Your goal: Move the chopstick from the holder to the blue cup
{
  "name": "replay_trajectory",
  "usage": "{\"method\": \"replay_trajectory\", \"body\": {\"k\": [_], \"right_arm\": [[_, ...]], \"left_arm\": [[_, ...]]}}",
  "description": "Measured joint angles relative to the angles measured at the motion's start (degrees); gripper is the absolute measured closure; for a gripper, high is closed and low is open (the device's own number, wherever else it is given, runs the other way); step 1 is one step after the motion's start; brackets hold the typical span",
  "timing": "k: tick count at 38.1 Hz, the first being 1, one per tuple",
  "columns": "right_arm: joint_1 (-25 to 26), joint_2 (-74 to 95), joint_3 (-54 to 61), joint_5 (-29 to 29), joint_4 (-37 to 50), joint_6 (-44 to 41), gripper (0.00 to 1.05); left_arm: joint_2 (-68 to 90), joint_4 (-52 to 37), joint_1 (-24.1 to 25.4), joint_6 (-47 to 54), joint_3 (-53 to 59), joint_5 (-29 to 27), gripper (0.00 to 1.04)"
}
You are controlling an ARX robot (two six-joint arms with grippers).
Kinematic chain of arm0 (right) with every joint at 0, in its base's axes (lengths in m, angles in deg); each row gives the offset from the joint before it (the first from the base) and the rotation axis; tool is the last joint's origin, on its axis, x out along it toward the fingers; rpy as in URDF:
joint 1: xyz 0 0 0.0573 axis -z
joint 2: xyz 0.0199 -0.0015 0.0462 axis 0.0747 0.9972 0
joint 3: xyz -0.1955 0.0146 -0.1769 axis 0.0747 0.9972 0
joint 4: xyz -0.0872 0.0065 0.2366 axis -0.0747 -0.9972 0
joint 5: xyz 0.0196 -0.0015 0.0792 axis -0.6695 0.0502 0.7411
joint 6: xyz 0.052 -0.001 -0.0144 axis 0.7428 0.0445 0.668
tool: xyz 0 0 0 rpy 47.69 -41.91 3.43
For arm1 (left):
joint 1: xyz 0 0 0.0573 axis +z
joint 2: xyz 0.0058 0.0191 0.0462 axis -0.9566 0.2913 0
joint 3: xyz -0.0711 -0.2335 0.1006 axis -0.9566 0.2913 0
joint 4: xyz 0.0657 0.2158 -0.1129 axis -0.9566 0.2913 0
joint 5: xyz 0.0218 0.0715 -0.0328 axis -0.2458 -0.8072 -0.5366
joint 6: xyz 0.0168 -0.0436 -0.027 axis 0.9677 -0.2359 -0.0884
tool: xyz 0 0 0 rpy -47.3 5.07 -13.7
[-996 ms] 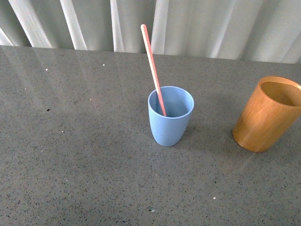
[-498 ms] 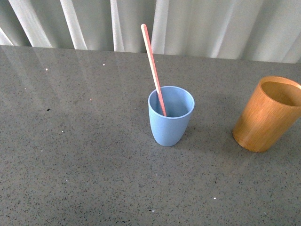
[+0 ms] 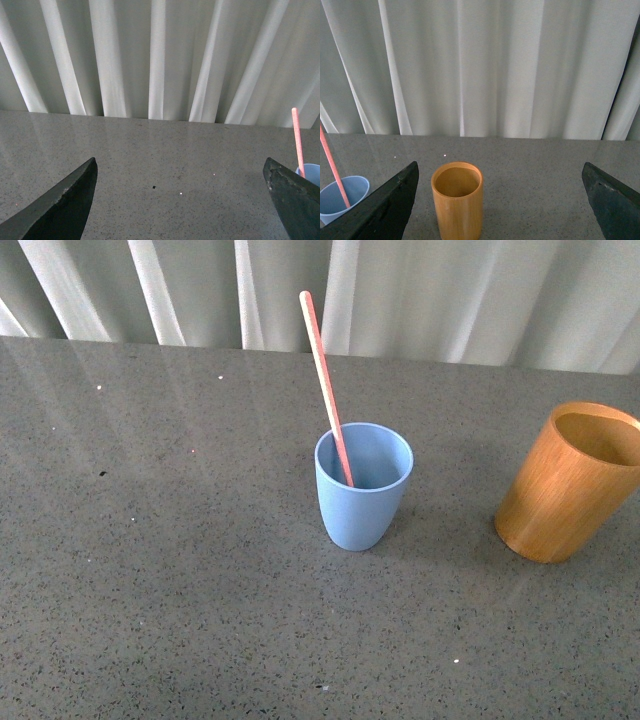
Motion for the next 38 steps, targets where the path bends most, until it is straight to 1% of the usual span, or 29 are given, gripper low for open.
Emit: {"method": "replay_trajectory", "body": {"k": [38], "right_arm": [[0.0,0.0,0.0,0.0,0.0,0.0,0.10]], "left_arm": [[0.0,0.0,0.0,0.0,0.0,0.0,0.07]]}}
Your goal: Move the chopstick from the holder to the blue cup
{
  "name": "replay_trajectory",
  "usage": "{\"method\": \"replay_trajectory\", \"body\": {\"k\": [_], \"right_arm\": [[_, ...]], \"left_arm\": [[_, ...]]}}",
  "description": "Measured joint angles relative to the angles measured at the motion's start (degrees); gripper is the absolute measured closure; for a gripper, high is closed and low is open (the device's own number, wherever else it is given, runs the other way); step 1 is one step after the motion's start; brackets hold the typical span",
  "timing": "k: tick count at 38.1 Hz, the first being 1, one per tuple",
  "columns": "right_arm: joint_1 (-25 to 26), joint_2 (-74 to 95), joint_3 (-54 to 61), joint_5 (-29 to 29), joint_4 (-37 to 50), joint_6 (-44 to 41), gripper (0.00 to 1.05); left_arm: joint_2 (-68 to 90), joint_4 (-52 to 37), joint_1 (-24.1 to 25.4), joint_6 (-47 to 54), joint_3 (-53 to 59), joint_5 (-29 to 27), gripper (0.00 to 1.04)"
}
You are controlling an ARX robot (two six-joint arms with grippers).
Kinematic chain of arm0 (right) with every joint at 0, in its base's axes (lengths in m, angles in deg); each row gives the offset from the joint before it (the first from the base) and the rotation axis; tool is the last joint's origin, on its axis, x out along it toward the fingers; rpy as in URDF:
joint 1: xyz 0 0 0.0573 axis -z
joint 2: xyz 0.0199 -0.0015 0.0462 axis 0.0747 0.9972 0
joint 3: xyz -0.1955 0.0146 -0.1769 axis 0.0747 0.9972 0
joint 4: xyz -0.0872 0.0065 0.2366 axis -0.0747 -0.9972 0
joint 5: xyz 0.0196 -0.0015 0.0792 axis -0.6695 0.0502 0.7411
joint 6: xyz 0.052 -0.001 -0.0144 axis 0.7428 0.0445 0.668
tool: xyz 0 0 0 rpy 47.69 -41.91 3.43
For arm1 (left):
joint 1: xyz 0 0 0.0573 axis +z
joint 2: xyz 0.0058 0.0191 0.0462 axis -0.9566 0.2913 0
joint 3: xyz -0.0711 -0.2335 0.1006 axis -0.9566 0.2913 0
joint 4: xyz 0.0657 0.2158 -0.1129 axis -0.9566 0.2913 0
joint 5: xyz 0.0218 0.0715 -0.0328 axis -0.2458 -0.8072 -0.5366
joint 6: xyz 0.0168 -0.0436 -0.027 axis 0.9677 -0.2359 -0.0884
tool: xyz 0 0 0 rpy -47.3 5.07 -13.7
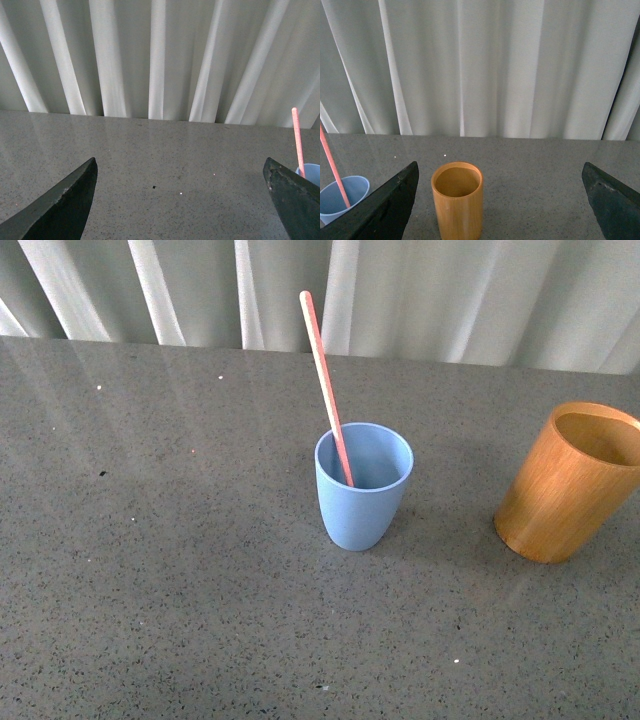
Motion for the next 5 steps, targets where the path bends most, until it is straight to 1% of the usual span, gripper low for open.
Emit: {"method": "replay_trajectory", "body": {"k": [5], "right_arm": [[0.0,0.0,0.0,0.0,0.0,0.0,0.10]], "left_arm": [[0.0,0.0,0.0,0.0,0.0,0.0,0.07]]}}
